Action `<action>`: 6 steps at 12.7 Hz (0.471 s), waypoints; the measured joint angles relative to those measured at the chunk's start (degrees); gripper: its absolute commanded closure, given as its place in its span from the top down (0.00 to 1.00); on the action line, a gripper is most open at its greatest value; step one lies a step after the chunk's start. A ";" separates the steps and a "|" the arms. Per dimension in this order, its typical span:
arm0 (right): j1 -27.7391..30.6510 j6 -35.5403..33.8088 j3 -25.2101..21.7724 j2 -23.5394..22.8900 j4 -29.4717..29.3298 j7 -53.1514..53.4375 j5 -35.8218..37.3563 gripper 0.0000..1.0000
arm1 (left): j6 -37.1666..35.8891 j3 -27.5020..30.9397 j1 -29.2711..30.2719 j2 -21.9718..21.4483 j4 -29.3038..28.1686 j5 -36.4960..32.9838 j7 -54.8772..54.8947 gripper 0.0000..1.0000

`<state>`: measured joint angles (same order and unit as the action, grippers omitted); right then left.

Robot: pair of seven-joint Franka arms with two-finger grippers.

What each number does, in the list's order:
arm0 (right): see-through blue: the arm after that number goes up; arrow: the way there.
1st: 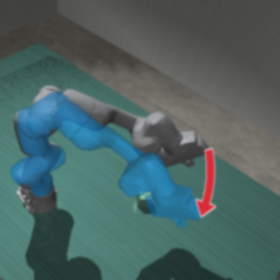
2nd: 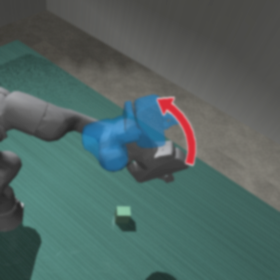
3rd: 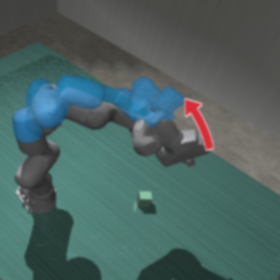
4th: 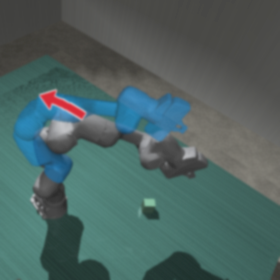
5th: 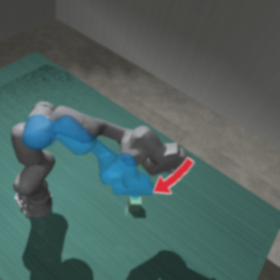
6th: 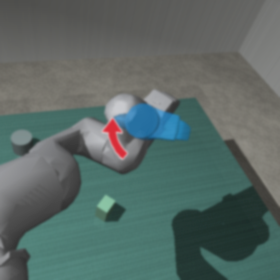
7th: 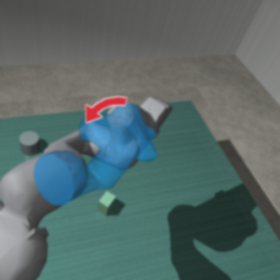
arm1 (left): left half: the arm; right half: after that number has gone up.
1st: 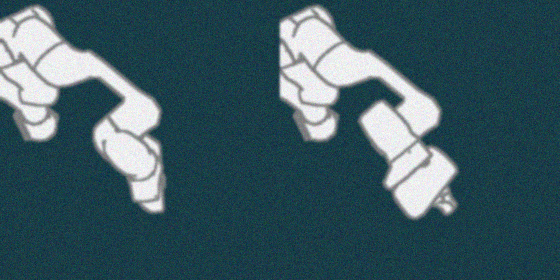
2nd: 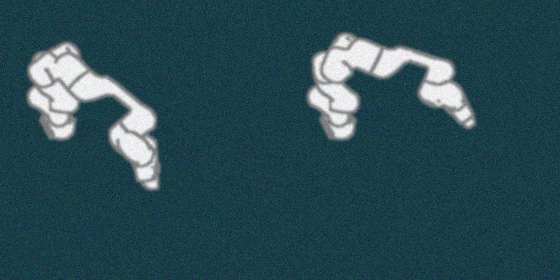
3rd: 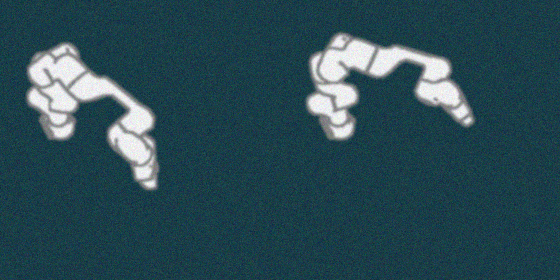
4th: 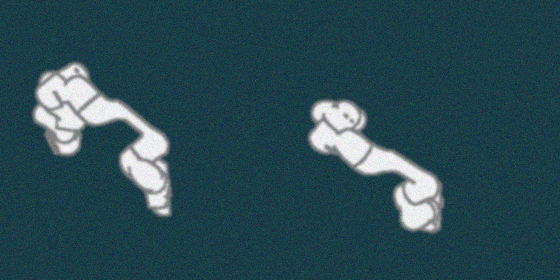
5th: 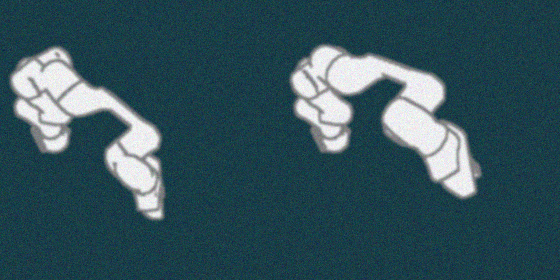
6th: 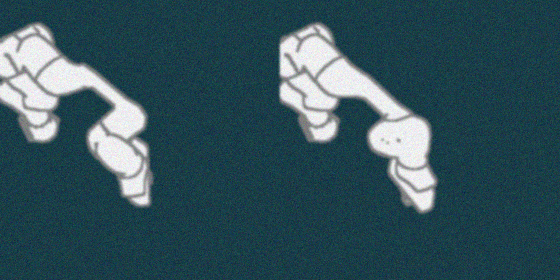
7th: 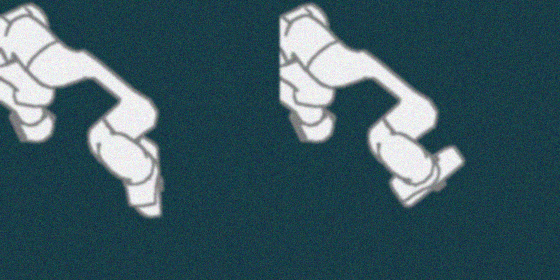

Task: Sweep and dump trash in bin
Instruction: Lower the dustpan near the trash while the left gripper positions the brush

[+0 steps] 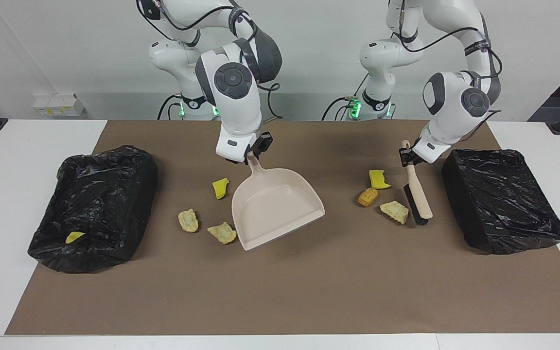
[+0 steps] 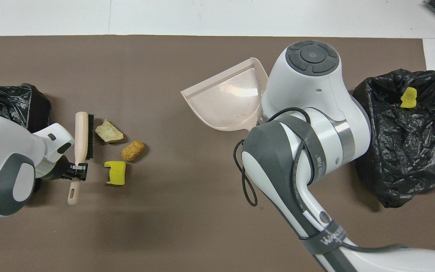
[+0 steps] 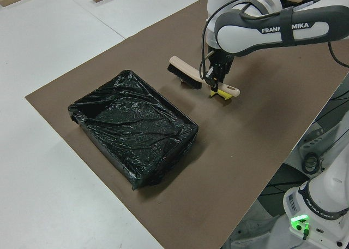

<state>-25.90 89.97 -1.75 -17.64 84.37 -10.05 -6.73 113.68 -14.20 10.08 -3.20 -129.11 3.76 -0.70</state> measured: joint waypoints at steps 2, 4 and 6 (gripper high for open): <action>-0.03 -0.05 0.03 0.44 0.92 -7.49 1.04 0.00 | 1.96 -0.48 -0.23 0.01 -2.24 0.00 -0.37 0.00; -0.04 -0.13 0.14 1.59 3.07 -11.58 3.45 0.00 | 2.57 -0.74 -1.04 -0.07 -3.45 0.00 -0.43 0.00; -0.14 -0.20 0.19 3.35 6.18 -16.38 4.85 0.00 | 2.61 -0.89 -2.62 -0.29 -3.59 0.01 -0.48 0.00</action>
<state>-26.05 89.77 -1.55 -14.30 90.55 -26.43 -1.88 116.29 -15.10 7.46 -3.48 -132.69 3.77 -1.18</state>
